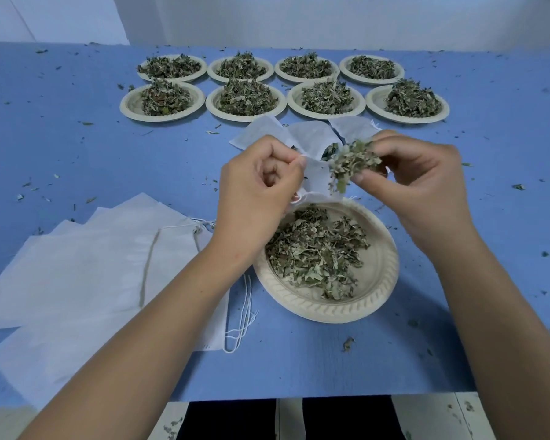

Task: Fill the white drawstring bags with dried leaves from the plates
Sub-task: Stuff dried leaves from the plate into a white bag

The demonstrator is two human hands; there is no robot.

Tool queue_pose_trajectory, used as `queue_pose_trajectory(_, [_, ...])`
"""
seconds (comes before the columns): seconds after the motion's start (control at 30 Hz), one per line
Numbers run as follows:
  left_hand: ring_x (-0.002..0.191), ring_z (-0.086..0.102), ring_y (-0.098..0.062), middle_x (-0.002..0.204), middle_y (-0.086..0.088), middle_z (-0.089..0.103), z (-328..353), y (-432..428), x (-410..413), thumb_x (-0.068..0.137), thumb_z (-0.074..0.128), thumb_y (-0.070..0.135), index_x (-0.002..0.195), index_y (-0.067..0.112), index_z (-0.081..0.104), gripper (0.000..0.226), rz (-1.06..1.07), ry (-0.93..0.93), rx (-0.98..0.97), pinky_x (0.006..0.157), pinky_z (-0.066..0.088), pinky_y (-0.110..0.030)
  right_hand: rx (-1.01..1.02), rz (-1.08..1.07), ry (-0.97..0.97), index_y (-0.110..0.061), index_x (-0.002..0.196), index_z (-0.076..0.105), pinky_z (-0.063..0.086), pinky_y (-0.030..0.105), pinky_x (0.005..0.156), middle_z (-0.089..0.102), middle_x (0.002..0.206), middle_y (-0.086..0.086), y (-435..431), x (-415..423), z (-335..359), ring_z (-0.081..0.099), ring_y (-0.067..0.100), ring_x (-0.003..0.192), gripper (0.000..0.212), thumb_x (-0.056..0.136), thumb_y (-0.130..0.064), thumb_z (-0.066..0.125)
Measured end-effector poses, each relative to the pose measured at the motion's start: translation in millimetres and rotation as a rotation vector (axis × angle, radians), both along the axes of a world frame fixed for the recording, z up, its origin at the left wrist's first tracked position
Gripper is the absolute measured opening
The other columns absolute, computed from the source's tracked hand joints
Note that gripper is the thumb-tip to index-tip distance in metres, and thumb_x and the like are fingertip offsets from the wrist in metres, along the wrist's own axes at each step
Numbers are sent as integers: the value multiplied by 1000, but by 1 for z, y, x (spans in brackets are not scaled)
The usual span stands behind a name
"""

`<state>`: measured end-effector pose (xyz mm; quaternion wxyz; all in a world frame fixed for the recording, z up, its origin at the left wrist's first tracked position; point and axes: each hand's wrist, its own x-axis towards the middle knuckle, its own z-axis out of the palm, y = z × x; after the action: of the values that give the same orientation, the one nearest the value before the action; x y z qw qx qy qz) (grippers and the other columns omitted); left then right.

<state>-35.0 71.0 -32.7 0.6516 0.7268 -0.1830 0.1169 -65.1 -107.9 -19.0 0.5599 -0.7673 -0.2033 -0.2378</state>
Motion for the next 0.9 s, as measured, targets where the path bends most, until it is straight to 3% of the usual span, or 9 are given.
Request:
queue_pose_trajectory(0.07, [39, 45, -6, 52, 0, 54, -1, -1, -1, 93, 64, 12, 77, 16, 61, 17, -21, -4, 21, 43, 38, -18, -171, -128, -53, -14, 84, 67, 40, 30, 68, 62, 80, -7, 4, 1, -4, 49, 16, 71, 16, 75, -2, 73])
queue_pose_trajectory(0.13, [38, 45, -6, 50, 4, 53, -2, -2, -2, 93, 65, 11, 78, 13, 61, 15, -28, -5, 20, 42, 39, -17, -384, -229, -142, -13, 86, 73, 36, 20, 77, 65, 83, -9, 7, 2, -8, 51, 17, 76, 17, 73, -2, 76])
queue_pose_trajectory(0.27, [37, 45, -8, 49, 4, 52, -3, -2, -3, 92, 65, 11, 75, 19, 61, 19, -8, -7, 9, 42, 39, -19, -656, -295, -273, -12, 83, 76, 22, 33, 89, 70, 85, -8, 10, 3, -10, 59, 25, 90, 13, 71, -11, 79])
queue_pose_trajectory(0.4, [38, 45, -9, 50, 2, 53, -3, -2, -3, 92, 65, 11, 73, 25, 60, 24, 12, -2, -3, 42, 39, -22, -640, -287, -246, -18, 90, 74, 19, 35, 95, 66, 89, -12, 7, -1, -4, 55, 19, 103, 20, 74, -28, 79])
queue_pose_trajectory(0.57, [39, 45, -4, 48, 8, 52, -4, -5, -5, 92, 64, 10, 75, 21, 60, 21, -43, -14, 8, 43, 40, -18, -705, -296, -314, -17, 75, 73, 18, 38, 95, 69, 76, -15, 21, 0, -11, 61, 23, 102, 7, 81, -18, 71])
queue_pose_trajectory(0.73, [39, 46, -7, 49, 2, 53, -5, -4, -4, 92, 65, 11, 75, 20, 59, 20, -14, 5, -9, 42, 40, -20, -629, -211, -284, -18, 83, 74, 18, 41, 100, 70, 90, -15, 11, -2, -6, 56, 20, 111, 20, 90, -29, 58])
queue_pose_trajectory(0.83, [36, 45, -7, 51, -3, 53, -4, -3, -2, 93, 63, 9, 75, 17, 60, 20, 3, 43, -52, 40, 38, -18, -522, -254, -365, -13, 82, 73, 23, 53, 98, 71, 89, -9, 3, -6, -2, 55, 19, 109, 29, 94, -23, 48])
queue_pose_trajectory(0.9, [37, 44, -7, 52, -8, 52, -3, -4, -3, 93, 63, 7, 75, 17, 60, 21, -37, 60, -86, 39, 38, -16, -579, -230, -307, -16, 84, 72, 20, 50, 100, 69, 90, -13, 9, -6, -2, 54, 19, 114, 35, 95, -27, 40])
